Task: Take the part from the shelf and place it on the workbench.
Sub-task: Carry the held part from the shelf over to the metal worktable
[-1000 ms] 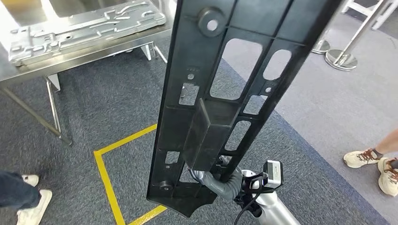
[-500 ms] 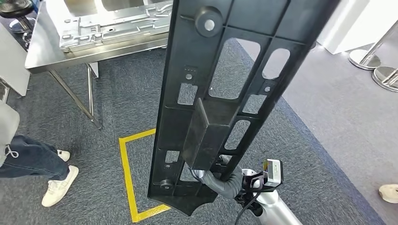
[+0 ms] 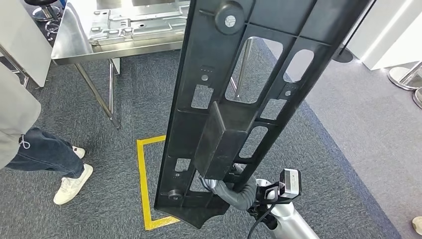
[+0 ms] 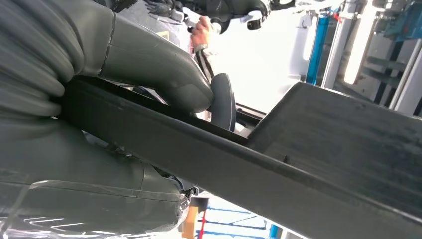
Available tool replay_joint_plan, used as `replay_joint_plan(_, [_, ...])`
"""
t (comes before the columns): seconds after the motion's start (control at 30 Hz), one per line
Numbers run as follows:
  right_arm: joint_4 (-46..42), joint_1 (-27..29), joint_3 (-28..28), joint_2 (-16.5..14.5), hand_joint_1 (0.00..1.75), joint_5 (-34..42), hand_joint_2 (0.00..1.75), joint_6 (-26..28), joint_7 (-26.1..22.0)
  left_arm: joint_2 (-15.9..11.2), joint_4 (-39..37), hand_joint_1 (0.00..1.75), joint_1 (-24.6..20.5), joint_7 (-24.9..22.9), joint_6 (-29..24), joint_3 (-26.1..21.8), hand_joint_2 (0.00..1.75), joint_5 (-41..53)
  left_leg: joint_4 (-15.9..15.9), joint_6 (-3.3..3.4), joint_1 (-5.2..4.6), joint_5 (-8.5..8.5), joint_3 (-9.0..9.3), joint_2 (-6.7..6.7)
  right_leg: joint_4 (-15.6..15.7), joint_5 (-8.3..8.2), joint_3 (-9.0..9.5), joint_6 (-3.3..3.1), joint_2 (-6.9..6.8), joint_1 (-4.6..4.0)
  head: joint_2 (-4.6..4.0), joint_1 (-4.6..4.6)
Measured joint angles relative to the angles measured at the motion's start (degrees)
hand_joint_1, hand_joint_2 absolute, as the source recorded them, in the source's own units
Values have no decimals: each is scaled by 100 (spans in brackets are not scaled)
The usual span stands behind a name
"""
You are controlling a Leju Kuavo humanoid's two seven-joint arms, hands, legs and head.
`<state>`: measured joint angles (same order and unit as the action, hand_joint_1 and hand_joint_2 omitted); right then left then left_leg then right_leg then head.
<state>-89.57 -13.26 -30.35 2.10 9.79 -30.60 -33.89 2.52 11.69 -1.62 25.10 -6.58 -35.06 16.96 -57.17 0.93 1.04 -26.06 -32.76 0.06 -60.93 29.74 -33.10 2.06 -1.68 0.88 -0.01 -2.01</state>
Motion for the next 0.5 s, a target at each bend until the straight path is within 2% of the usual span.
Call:
replay_joint_plan(0.07, [-6, 12, 3, 5, 175, 4, 175, 11, -2, -1, 0, 0, -13, 7, 4, 0, 175, 16, 1, 32, -8, 0, -8, -19, -805, 382, -388, 24, 94, 3, -1, 11])
replay_joint_plan(0.1, [-4, 24, 5, 8, 175, 5, 175, 14, -3, -1, 0, 0, -16, 10, 5, 0, 175, 24, -1, 37, -16, -1, -11, -33, -1162, 500, -574, 29, 112, 3, -1, 14])
replay_joint_plan(0.13, [-2, 34, 5, 10, 175, 7, 175, 15, -3, -1, 0, 0, -16, 12, 5, 0, 175, 31, -2, 40, -24, -1, -11, -50, -1328, 505, -672, 24, 117, 2, -1, 15])
replay_joint_plan(0.17, [1, 40, 5, 10, 175, 9, 175, 15, -3, -1, 0, 0, -16, 14, 6, 0, 175, 38, -4, 39, -31, -2, -5, -71, -1247, 388, -652, 9, 118, 1, -1, 15])
replay_joint_plan(0.2, [2, 42, 6, 10, 175, 13, 175, 15, -4, -1, 0, 0, -16, 15, 7, 0, 175, 44, -4, 36, -36, -4, 6, -93, -941, 184, -519, -16, 122, -3, 0, 15])
replay_joint_plan(0.23, [3, 39, 7, 10, 175, 16, 175, 15, -6, -1, 0, 0, -18, 18, 7, 0, 175, 53, -5, 31, -40, -7, 17, -113, -493, -45, -315, -53, 139, -8, -1, 16])
replay_joint_plan(0.27, [2, 34, 7, 10, 175, 21, 175, 16, -8, 2, 0, 0, -23, 21, 7, 0, 175, 61, -10, 18, -52, -13, 20, -131, -82, -209, -124, -84, 155, -22, -1, 15])
replay_joint_plan(0.3, [1, 30, 8, 10, 175, 25, 175, 16, -9, 4, 0, 0, -27, 24, 6, 0, 175, 66, -14, -1, -59, -16, 18, -143, 204, -303, 5, -109, 168, -35, -1, 15])
replay_joint_plan(0.33, [0, 26, 9, 10, 175, 27, 175, 17, -10, 5, 0, 0, -29, 27, 5, -1, 175, 70, -16, -27, -63, -17, 12, -151, 347, -329, 64, -128, 178, -50, -1, 14])
replay_joint_plan(0.43, [-9, 22, 10, 8, 175, 37, 175, 19, -11, 1, 0, 0, -23, 33, -2, -4, 175, 74, -20, -123, -57, -36, 10, -148, 405, -343, 77, -197, 164, -51, 0, 12])
replay_joint_plan(0.5, [-19, 14, 10, 4, 175, 49, 175, 20, -11, -3, 0, 0, -28, 39, -4, -4, 175, 83, -333, -167, -53, -240, -118, -115, 460, -368, 108, -263, 141, -22, -1, 1])
